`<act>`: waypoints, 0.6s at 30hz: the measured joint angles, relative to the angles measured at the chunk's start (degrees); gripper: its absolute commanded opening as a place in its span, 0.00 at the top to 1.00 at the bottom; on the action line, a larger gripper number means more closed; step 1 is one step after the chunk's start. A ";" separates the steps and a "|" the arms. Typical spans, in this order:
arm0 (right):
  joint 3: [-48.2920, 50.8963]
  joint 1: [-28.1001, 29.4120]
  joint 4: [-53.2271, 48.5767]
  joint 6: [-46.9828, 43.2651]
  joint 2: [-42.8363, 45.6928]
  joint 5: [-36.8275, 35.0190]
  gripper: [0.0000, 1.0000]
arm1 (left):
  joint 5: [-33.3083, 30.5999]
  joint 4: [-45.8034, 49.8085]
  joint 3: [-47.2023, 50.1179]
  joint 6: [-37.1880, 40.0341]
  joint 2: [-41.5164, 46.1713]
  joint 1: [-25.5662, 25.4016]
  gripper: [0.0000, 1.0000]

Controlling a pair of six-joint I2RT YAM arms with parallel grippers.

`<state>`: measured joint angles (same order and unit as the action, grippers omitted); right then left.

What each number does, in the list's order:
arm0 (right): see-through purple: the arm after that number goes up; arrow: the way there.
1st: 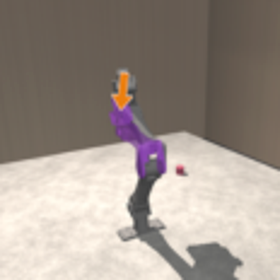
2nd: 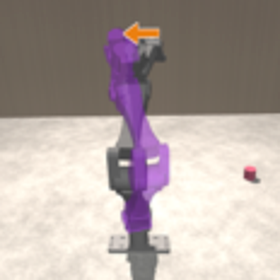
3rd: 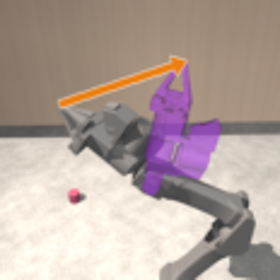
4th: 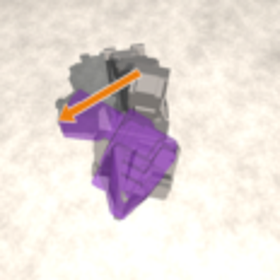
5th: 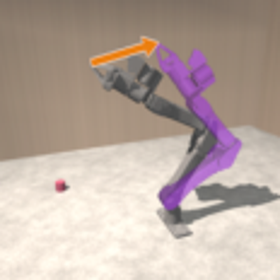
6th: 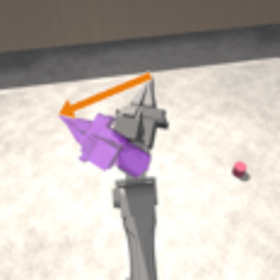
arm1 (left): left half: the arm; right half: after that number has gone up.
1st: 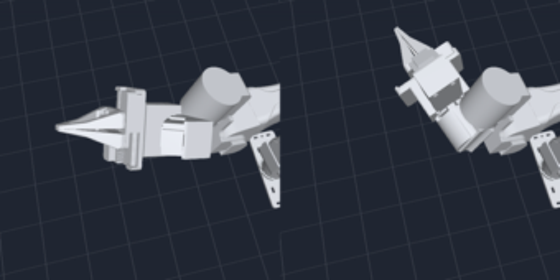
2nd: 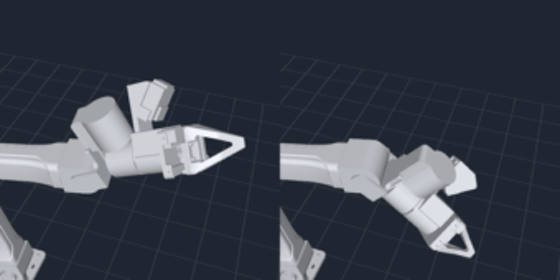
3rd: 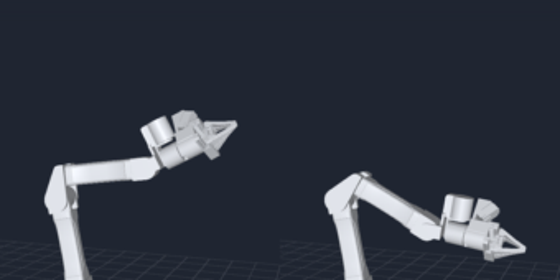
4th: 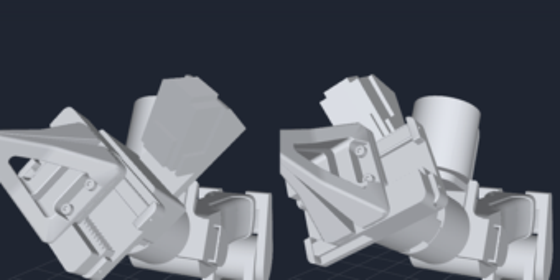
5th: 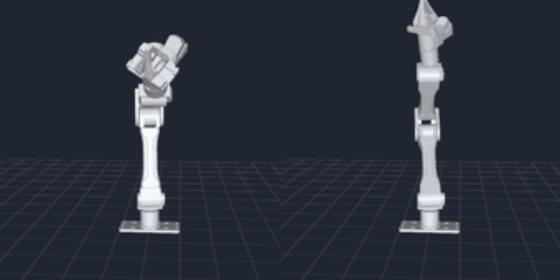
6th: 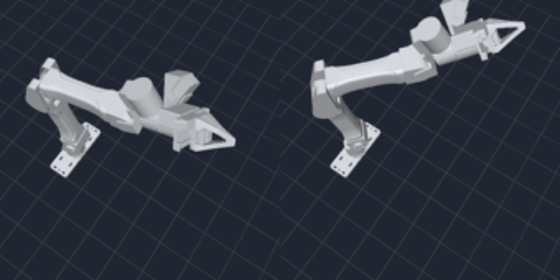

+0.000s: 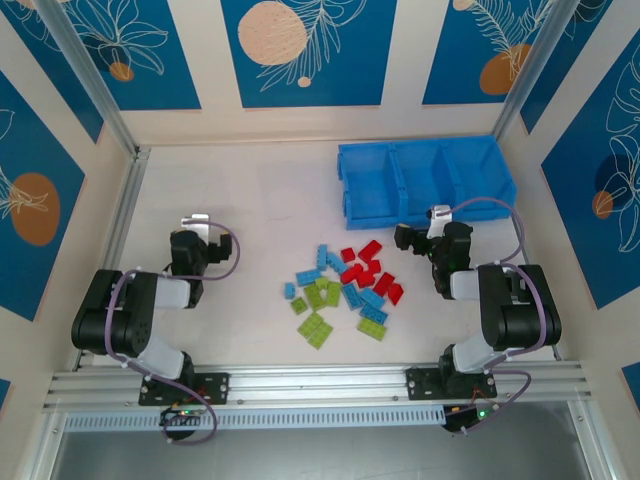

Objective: Sort the legos into containers by color

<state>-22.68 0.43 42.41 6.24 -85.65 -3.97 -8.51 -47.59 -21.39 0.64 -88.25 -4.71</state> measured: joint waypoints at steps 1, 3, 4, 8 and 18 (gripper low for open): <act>-0.55 0.76 -3.74 0.26 2.14 -1.55 0.04 | 0.59 0.07 0.00 0.26 0.15 0.00 0.00; -4.15 2.95 -15.34 3.26 8.72 -5.33 0.05 | 1.25 1.95 0.00 1.11 2.25 -0.35 0.00; -6.84 3.82 -21.11 5.40 11.78 -6.84 0.04 | 1.25 4.02 -0.04 1.31 4.44 -0.61 0.00; -18.71 7.69 -41.75 16.68 23.45 -9.57 0.04 | 0.79 15.58 -1.31 0.68 19.89 -3.58 0.00; -30.16 17.99 -80.94 26.34 19.65 -3.45 0.01 | 11.52 55.78 -26.95 1.11 38.91 -24.98 0.00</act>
<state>-52.84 18.41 -38.52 32.58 -66.00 -7.42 3.01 8.19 -48.34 1.76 -49.34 -29.69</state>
